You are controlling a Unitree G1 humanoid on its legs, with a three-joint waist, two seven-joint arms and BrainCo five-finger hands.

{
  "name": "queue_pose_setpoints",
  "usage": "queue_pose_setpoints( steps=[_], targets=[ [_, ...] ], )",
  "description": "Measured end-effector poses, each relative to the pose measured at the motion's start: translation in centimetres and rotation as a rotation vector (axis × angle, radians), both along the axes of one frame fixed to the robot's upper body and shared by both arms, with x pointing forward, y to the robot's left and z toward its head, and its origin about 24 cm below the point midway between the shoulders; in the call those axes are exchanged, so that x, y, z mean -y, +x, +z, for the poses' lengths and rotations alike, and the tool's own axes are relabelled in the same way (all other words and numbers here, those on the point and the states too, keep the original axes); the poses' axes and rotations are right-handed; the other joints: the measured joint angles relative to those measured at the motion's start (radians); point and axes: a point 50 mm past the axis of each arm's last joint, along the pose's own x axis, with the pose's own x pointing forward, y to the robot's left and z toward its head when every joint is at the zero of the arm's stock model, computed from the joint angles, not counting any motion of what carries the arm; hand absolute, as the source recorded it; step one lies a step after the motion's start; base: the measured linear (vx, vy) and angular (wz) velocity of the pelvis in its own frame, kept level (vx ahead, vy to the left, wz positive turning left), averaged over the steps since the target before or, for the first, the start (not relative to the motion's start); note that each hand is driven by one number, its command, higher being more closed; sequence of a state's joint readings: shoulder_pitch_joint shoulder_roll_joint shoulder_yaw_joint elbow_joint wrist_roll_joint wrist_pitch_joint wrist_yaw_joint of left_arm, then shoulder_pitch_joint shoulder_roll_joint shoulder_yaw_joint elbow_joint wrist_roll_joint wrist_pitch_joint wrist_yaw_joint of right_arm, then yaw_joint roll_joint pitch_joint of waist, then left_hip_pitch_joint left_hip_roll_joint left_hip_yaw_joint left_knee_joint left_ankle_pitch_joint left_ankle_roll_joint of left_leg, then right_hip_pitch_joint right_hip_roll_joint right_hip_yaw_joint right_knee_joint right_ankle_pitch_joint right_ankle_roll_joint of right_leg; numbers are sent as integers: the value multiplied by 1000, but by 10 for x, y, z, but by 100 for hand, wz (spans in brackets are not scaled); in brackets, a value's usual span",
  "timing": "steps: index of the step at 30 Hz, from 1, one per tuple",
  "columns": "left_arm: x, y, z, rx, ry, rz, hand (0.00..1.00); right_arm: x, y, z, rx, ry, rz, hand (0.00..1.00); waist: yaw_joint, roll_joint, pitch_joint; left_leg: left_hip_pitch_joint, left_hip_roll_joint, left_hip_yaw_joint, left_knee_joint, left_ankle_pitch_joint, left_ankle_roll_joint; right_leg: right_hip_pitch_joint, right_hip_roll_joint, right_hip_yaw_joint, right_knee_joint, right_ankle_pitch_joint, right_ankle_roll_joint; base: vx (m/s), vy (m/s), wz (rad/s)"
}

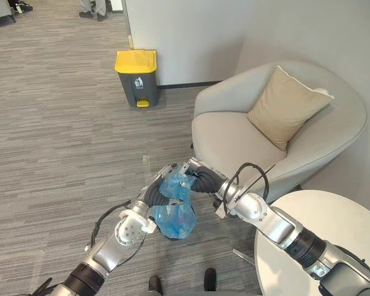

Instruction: Gather rubbish on tea table into small bin, then transfer packed bag to large trash can.

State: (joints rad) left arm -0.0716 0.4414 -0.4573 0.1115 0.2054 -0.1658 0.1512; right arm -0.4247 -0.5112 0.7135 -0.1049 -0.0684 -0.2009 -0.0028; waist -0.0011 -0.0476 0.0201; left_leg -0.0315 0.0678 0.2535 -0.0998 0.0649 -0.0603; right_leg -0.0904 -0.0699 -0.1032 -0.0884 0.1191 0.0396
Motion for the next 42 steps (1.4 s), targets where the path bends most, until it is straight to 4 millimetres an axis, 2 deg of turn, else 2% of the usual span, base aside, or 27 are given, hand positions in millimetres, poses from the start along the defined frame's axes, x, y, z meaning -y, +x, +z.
queue_pose_setpoints(
  steps=[6,13,18,19,25,34,39,42],
  targets=[
    [11,0,-19,-68,15,10,0,-17,-1,10,16,62,41,100,1,-1,-1,2,-6,2,-2,1,0,0,2,3,0,0,0,0,1,-1],
    [16,6,-32,-95,-47,212,0,-43,-7,15,-42,177,87,100,4,-4,-3,3,-4,4,-2,1,0,0,3,4,0,0,0,0,1,0],
    [17,3,-43,-148,-38,231,0,-47,-5,12,-104,208,86,100,4,-6,-4,6,-3,4,-2,1,0,2,3,6,0,0,0,0,0,0],
    [17,3,-45,-154,-37,233,100,-48,-5,13,-123,226,92,100,4,-6,-4,7,-2,4,-2,1,0,2,4,6,0,0,0,0,0,0],
    [18,7,-47,-158,-32,241,100,-56,-5,21,-167,274,144,100,1,-7,-5,9,0,8,-2,1,-1,3,6,10,0,0,0,0,0,0],
    [14,14,-45,-164,-70,280,100,-62,-7,23,-200,308,176,100,-12,-16,-13,16,-1,22,-2,1,-1,1,9,26,0,1,0,0,1,-5],
    [10,13,-47,-184,-97,307,100,-56,-8,6,-254,303,149,100,-14,-16,-13,18,-2,25,-3,1,-1,1,8,30,0,3,2,-3,1,-2],
    [6,11,-49,-201,-126,337,100,-51,-11,-15,-294,261,99,100,-14,-16,-13,18,-2,25,-2,1,-1,1,6,30,0,3,2,0,0,0]
  ],
)
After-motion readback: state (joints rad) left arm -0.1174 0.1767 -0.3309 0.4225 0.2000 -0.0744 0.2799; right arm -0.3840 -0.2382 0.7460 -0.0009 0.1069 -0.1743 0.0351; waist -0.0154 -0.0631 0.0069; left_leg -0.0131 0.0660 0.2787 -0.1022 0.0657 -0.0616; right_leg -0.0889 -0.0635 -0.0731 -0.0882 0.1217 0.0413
